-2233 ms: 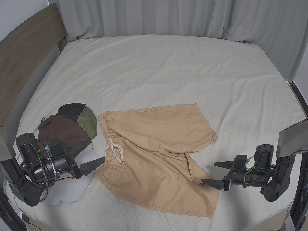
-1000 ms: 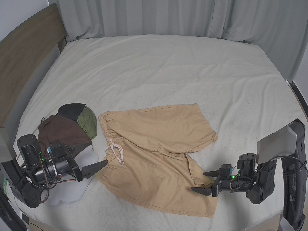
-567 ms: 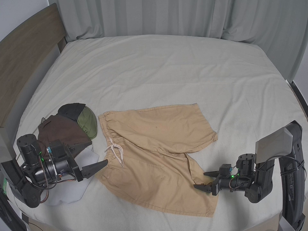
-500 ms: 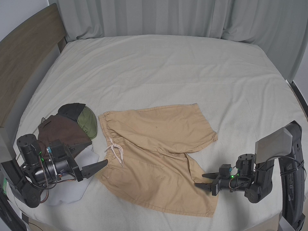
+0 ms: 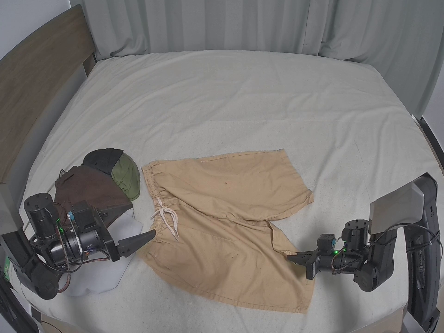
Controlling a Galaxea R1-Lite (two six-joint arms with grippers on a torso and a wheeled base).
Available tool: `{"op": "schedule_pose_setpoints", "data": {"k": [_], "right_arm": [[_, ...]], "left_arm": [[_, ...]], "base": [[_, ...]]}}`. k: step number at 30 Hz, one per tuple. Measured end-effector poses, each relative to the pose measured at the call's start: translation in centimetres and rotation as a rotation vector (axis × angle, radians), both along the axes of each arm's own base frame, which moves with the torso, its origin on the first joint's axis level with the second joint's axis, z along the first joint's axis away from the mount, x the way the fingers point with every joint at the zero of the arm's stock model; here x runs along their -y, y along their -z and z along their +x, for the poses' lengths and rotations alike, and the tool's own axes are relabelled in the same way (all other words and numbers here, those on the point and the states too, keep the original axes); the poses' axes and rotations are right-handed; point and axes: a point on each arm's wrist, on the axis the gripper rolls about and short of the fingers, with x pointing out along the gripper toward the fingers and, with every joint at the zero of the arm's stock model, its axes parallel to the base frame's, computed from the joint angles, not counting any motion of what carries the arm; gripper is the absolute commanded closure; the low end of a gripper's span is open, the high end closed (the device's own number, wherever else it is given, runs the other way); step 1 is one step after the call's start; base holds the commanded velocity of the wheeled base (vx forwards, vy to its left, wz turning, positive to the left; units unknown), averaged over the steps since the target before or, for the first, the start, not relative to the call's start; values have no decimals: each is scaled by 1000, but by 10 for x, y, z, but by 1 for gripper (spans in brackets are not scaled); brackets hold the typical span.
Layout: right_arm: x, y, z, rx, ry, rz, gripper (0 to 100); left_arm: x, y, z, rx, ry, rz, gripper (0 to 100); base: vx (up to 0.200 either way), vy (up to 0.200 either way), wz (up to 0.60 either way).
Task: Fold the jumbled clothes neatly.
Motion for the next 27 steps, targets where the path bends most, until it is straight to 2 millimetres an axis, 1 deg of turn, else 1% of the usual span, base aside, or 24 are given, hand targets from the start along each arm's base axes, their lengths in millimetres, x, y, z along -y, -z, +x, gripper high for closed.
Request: {"op": "schedule_pose_setpoints", "data": {"k": [5, 10, 18, 27], "right_arm": [[5, -10, 2, 27, 18, 9, 100], [15, -19, 6, 51, 53, 18, 100], [30, -24, 14, 75, 112, 24, 100], [43, -27, 25, 107, 161, 32, 100]], "left_arm": [[0, 0, 0, 1, 1, 1, 0], [0, 0, 0, 3, 1, 1, 0], [0, 0, 1, 2, 1, 2, 0], [1, 2, 3, -3, -1, 3, 0]], "base": [[0, 0, 0], [0, 0, 0], [0, 0, 0], [0, 0, 0]]}}
